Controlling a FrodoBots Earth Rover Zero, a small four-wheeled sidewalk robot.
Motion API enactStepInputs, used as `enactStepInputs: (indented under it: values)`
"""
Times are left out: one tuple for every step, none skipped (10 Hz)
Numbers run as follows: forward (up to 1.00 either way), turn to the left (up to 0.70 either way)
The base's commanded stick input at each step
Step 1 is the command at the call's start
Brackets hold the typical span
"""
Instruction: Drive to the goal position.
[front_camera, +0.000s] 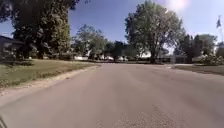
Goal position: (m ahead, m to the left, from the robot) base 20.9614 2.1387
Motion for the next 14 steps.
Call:
enactStepInputs:
  values:
    - [0.7,0.0]
    - [0.7,0.0]
    - [0.7,0.0]
    - [0.7,0.0]
    - [0.7,0.0]
    - [0.7,0.0]
    - [0.7,0.0]
    - [0.7,0.0]
    - [0.7,0.0]
    - [0.7,-0.34]
    - [0.7,-0.17]
    - [0.7,-0.01]
    - [0.7,0.0]
    - [0.7,0.0]
